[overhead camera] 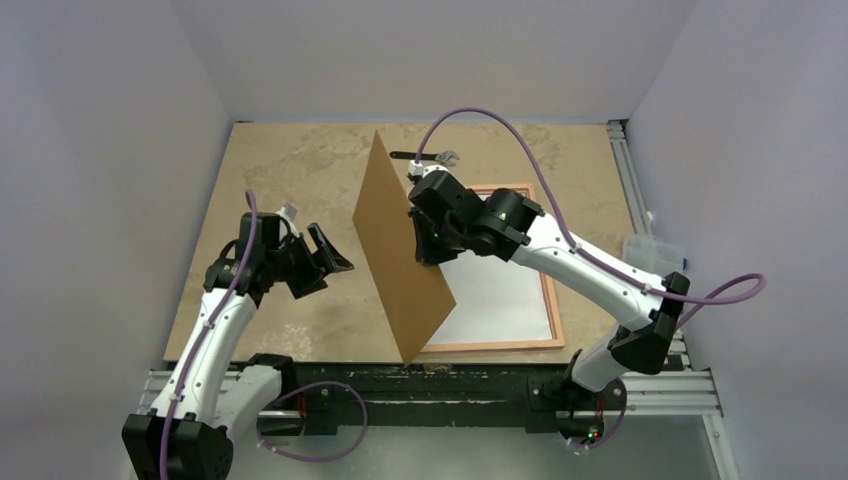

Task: Put the photo into the frame
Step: Turn over the photo frame item at the center of the board.

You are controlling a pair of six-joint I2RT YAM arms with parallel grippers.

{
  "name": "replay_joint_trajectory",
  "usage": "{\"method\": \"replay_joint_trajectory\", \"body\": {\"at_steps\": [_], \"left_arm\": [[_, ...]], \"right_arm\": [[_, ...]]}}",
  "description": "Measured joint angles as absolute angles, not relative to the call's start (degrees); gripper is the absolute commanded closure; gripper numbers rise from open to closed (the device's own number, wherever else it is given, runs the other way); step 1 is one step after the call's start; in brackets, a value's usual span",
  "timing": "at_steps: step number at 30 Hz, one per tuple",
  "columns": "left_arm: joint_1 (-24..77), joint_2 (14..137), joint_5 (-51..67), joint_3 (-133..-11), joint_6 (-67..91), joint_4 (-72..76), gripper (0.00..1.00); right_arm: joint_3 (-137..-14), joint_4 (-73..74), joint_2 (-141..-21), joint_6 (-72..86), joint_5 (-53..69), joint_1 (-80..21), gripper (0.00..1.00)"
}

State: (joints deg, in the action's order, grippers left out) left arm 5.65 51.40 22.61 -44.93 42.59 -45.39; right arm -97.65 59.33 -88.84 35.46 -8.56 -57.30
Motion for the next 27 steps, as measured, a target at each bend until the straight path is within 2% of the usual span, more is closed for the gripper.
{"method": "replay_joint_trajectory", "body": {"at_steps": [11,21,27], "left_arm": [[5.7,50.7,23.3,-45.6,42.9,-45.5,0.23],[5.7,50.4,23.9,-45.7,42.9,-45.5,0.22],[5.7,49.3,26.3,-45.9,44.5,-44.9,0.19]], "right_arm": [[-99.7,58.9,-90.5,37.3,-18.8,-65.1,1.00],[-100.1,58.6,-90.8,38.3,-22.1,-68.1,1.00],[-100.1,58.3,-91.1,38.0,-22.9,-70.1,0.85]]}}
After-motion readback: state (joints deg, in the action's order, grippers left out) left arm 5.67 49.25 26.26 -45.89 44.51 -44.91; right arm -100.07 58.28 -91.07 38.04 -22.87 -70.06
